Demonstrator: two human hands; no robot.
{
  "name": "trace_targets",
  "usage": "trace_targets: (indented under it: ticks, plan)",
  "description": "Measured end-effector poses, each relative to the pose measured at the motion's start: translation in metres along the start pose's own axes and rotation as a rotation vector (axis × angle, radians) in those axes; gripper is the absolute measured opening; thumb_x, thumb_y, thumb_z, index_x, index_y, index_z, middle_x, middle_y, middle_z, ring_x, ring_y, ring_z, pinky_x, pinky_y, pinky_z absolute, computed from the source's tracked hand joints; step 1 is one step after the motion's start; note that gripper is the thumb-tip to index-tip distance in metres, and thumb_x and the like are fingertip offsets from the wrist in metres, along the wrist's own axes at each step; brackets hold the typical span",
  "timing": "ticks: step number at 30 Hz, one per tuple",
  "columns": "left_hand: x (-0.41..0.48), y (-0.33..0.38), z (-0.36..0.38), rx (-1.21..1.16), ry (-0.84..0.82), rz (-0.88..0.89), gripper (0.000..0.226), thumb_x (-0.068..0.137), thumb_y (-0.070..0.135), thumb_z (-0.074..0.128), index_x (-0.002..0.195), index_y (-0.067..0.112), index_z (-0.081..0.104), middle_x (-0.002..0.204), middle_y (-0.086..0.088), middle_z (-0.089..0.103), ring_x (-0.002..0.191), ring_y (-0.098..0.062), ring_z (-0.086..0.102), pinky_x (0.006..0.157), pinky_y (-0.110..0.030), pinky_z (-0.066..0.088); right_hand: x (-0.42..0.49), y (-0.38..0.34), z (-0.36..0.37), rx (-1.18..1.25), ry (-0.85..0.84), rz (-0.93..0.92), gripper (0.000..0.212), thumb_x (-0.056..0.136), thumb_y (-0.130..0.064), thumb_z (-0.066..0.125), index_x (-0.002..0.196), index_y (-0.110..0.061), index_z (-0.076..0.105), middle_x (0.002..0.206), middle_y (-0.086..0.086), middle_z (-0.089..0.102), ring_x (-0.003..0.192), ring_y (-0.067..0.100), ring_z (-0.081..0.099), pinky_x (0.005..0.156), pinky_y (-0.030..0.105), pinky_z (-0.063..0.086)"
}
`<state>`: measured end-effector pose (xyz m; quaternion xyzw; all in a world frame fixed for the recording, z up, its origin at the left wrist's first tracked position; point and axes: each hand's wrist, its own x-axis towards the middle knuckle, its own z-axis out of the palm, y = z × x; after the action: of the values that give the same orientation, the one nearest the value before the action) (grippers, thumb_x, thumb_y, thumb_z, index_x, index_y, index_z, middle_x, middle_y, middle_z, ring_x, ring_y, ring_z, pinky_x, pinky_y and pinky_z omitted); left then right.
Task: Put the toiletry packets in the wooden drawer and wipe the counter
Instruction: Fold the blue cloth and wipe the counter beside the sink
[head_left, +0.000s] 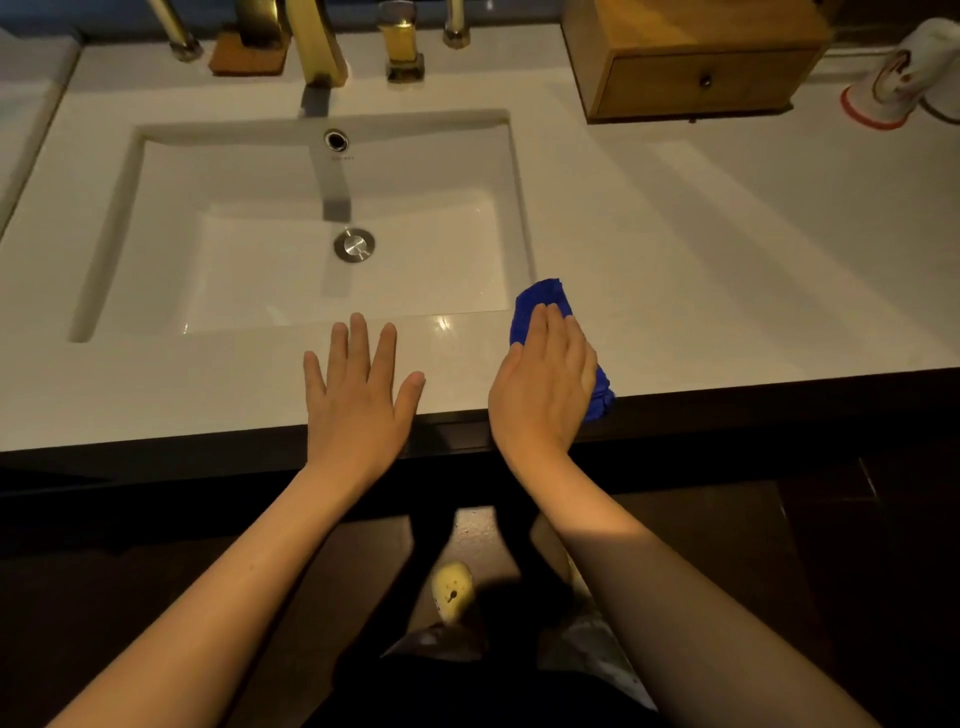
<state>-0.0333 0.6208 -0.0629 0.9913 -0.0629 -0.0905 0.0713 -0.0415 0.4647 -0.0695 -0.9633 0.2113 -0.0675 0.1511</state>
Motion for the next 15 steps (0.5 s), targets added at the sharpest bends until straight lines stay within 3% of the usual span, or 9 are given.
trace_targets:
  ticks: [9, 15]
  plan:
    - [-0.013, -0.046, 0.0, 0.025, 0.045, -0.09, 0.071, 0.09, 0.06, 0.009, 0.15, 0.022, 0.0, 0.16, -0.01, -0.007, 0.147, -0.024, -0.01, 0.116, -0.048, -0.006, -0.013, -0.037, 0.007, -0.002, -0.045, -0.105, 0.051, 0.098, -0.024, 0.039, 0.144, -0.007, 0.027, 0.151, 0.009, 0.035, 0.14, 0.026, 0.028, 0.115, 0.039, 0.021]
    - [-0.018, -0.059, 0.004, 0.02, 0.081, -0.128, 0.078, 0.088, 0.065, 0.005, 0.149, 0.017, 0.0, 0.159, -0.011, -0.005, 0.147, -0.025, -0.008, 0.117, -0.046, -0.005, -0.019, -0.056, 0.014, 0.013, -0.117, -0.28, 0.052, 0.098, -0.026, 0.036, 0.145, -0.009, 0.025, 0.153, 0.007, 0.032, 0.142, 0.024, 0.025, 0.117, 0.038, 0.019]
